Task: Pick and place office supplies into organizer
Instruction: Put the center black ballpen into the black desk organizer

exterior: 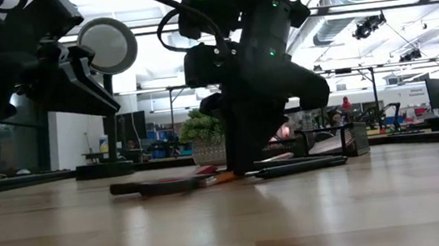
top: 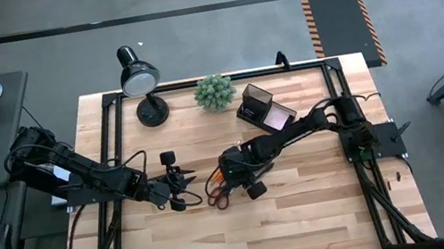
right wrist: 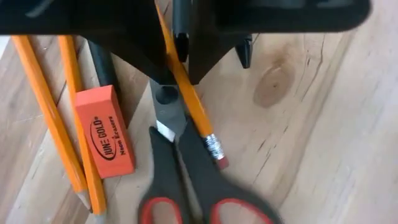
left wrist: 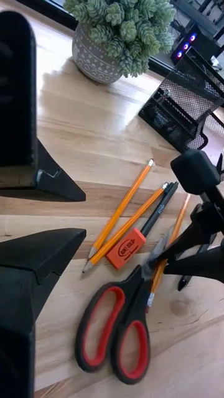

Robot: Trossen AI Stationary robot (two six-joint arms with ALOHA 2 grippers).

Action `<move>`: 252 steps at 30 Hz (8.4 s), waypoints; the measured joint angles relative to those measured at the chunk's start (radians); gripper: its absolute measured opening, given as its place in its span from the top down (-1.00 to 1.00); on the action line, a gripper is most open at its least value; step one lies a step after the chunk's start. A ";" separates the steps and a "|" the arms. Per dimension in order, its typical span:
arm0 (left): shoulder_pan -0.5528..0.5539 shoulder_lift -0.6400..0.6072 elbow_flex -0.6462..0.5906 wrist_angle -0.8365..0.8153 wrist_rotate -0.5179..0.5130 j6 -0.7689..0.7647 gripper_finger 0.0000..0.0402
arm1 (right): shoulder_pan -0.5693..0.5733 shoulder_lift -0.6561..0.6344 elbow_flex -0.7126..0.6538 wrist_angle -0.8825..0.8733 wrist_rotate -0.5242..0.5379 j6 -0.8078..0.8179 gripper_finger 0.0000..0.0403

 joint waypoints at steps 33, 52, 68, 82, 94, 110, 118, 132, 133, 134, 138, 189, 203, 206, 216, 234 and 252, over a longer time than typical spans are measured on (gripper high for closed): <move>0.000 0.000 0.000 -0.009 0.000 0.000 0.67 | 0.031 -0.101 -0.002 -0.355 0.028 0.126 0.92; 0.000 0.000 0.000 -0.016 0.000 -0.003 0.67 | 0.036 -0.108 -0.084 -0.417 0.087 0.224 0.48; 0.000 0.000 0.000 -0.015 0.000 -0.003 0.67 | 0.036 -0.105 -0.086 -0.365 -0.008 0.244 0.43; 0.000 0.000 0.000 -0.015 0.000 -0.003 0.67 | 0.040 -0.113 -0.197 -0.243 -0.025 0.311 0.44; 0.000 0.000 0.000 -0.014 -0.004 -0.004 0.67 | 0.040 -0.107 -0.138 -0.279 -0.022 0.299 0.67; 0.000 0.000 0.000 -0.017 -0.007 -0.004 0.67 | 0.040 -0.103 -0.086 -0.344 -0.024 0.284 0.99; 0.000 0.000 0.000 -0.018 -0.007 -0.004 0.67 | 0.041 -0.103 -0.086 -0.376 -0.022 0.284 0.99; 0.000 0.000 0.000 -0.023 -0.007 -0.004 0.67 | 0.041 -0.105 -0.018 -0.458 0.031 0.284 0.88; 0.000 0.000 0.000 -0.024 -0.007 -0.004 0.67 | 0.041 -0.105 -0.018 -0.459 0.018 0.284 0.86; 0.000 0.000 0.000 -0.024 -0.007 -0.004 0.67 | 0.041 -0.105 -0.018 -0.459 0.009 0.284 0.84; 0.000 0.000 0.000 -0.024 -0.007 -0.004 0.67 | 0.042 -0.105 -0.018 -0.473 0.017 0.292 0.74; 0.000 0.000 0.000 -0.030 -0.005 -0.009 0.67 | 0.042 -0.106 -0.051 -0.484 0.048 0.336 0.77; 0.000 0.000 0.000 -0.031 -0.007 -0.008 0.67 | 0.042 -0.106 0.036 -0.545 0.016 0.337 0.92; 0.000 0.000 0.000 -0.031 -0.007 -0.008 0.67 | 0.042 -0.107 0.021 -0.488 -0.033 0.355 0.85; 0.000 0.000 0.000 -0.033 -0.007 -0.008 0.67 | 0.048 -0.108 -0.003 -0.451 -0.020 0.358 0.62; 0.000 0.000 0.000 -0.033 -0.001 -0.008 0.67 | 0.046 -0.108 -0.003 -0.368 -0.004 0.338 0.61; 0.000 0.000 0.000 -0.051 0.004 -0.025 0.67 | 0.045 -0.135 -0.115 -0.373 0.055 0.388 0.61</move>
